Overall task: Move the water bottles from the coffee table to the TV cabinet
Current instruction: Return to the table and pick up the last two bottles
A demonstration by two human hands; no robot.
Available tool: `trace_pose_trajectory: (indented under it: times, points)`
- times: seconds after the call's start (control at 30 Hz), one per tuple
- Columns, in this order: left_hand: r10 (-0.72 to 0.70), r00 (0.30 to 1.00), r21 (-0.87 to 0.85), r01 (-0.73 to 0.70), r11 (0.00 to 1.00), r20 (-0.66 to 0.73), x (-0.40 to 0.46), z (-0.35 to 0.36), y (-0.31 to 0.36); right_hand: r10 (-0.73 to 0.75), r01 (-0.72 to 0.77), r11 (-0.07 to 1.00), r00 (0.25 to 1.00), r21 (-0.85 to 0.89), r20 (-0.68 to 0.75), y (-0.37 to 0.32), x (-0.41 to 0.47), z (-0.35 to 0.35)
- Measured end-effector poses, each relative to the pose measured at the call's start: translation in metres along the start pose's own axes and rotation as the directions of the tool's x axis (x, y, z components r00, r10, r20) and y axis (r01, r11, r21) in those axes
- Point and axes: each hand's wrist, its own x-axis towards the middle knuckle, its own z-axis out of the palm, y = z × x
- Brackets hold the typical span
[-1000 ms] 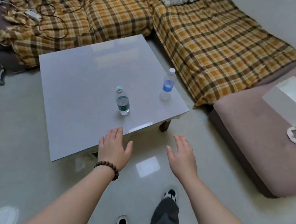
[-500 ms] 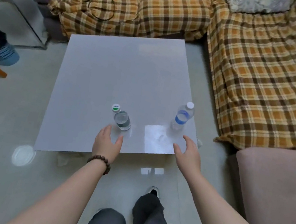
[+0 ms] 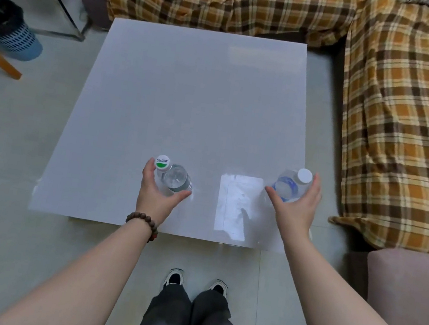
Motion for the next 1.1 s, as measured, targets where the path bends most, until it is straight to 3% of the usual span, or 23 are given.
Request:
trace_pose_trajectory:
  times: [0.33,0.77,1.1]
  points:
    - [0.013,0.999,0.008,-0.013,1.000,-0.050,0.032,0.013,-0.009,-0.009,0.009,1.000,0.999,0.005,-0.052,0.022,0.015,0.017]
    - [0.142,0.968,0.128,-0.171,0.977,0.209,-0.026,0.004,0.059,-0.021,0.026,0.994,0.999,0.110,-0.045,-0.027,-0.049,-0.045]
    - [0.242,0.893,0.114,-0.304,0.946,0.380,-0.087,0.041,0.126,0.070,-0.037,0.984,0.979,0.177,-0.189,-0.029,-0.100,-0.114]
